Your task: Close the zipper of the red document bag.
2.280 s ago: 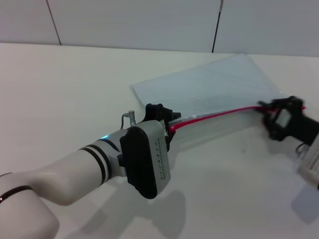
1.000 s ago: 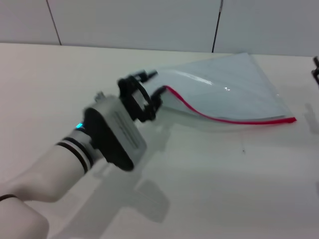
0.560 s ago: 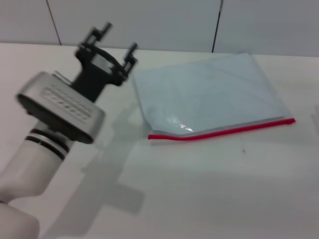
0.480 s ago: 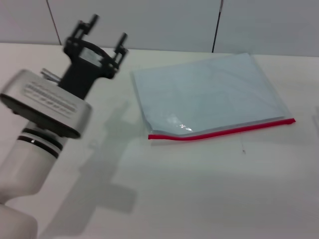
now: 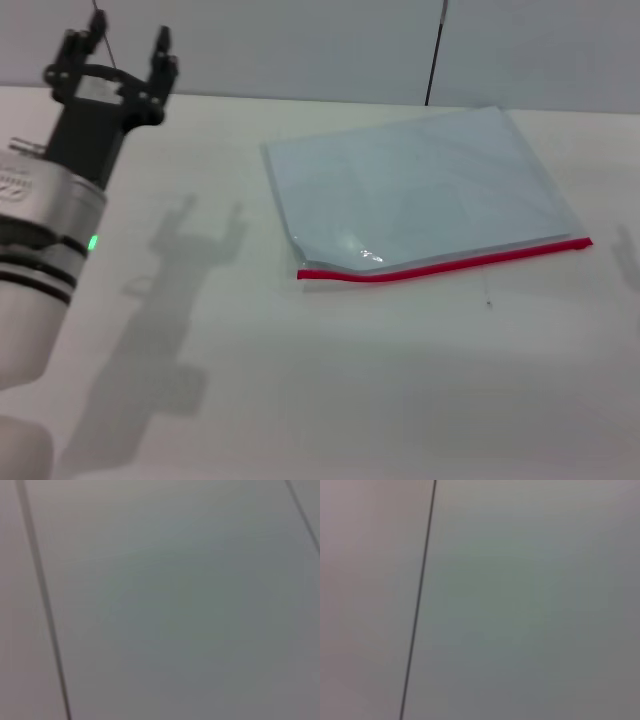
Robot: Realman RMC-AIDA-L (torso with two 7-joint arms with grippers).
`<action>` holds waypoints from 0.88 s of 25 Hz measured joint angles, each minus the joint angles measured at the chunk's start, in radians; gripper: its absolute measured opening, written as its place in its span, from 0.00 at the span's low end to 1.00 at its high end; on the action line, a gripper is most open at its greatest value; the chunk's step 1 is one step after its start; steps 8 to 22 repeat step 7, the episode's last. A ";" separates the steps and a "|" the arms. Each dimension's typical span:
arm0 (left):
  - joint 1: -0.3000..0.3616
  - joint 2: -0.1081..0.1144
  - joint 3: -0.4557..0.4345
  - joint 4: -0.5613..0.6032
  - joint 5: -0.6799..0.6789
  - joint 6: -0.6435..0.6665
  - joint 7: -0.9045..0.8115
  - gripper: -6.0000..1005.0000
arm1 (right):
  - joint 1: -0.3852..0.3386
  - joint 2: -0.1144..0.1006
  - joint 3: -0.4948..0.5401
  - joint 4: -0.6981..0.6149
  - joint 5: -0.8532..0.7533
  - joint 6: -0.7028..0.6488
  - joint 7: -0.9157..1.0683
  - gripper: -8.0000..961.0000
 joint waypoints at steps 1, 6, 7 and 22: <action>-0.001 0.000 0.002 -0.016 0.001 -0.024 -0.028 0.66 | -0.001 0.000 -0.006 0.000 0.000 -0.012 0.000 0.77; -0.014 -0.001 0.010 -0.063 0.000 -0.086 -0.095 0.66 | -0.005 0.001 -0.011 0.004 0.000 -0.032 0.001 0.77; -0.017 0.000 0.011 -0.071 0.001 -0.088 -0.118 0.66 | -0.005 0.000 -0.012 0.004 0.000 -0.032 0.001 0.77; -0.017 0.000 0.011 -0.071 0.001 -0.088 -0.118 0.66 | -0.005 0.000 -0.012 0.004 0.000 -0.032 0.001 0.77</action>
